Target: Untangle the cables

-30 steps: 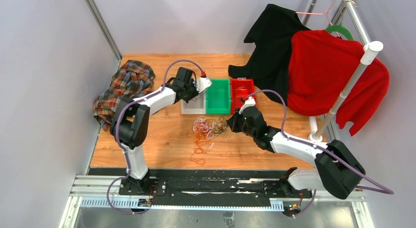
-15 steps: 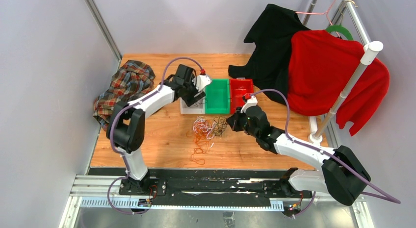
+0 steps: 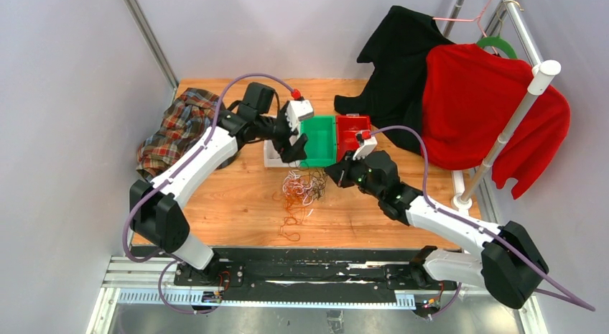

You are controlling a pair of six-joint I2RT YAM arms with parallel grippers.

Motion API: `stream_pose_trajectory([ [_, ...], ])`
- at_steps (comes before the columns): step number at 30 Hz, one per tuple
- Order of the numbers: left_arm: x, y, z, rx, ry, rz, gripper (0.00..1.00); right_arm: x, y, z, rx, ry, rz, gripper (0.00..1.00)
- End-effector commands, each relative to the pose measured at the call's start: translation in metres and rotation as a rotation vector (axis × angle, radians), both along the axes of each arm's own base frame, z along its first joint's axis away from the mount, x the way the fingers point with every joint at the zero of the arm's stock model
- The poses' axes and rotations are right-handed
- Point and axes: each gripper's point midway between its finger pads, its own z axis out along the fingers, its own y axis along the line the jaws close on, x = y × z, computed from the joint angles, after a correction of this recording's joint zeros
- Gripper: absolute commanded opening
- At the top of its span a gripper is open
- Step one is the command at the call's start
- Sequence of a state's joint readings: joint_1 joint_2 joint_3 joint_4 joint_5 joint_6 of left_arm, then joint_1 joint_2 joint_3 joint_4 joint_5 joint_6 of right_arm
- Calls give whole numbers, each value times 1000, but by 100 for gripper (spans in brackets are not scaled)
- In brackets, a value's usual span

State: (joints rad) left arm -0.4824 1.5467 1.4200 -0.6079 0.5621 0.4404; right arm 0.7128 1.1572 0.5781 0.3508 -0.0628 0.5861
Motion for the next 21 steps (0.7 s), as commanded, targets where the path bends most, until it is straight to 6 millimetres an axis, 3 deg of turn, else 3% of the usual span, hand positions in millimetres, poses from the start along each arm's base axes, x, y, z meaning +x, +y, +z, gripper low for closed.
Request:
stream_pose_trajectory([
  [1, -55, -17, 2, -89, 145, -173, 90, -7, 20, 64, 180, -94, 100, 1],
  [7, -81, -16, 9, -111, 180, -283, 86, -23, 35, 107, 326, -157, 219, 1],
  [11, -91, -16, 15, -135, 181, -306, 81, -28, 39, 122, 372, -162, 250, 1],
  [17, -92, -11, 19, -120, 144, -295, 60, -34, 51, 130, 407, -140, 323, 1],
  [21, -99, -11, 18, -127, 152, -331, 60, -40, 58, 141, 461, -140, 378, 1],
])
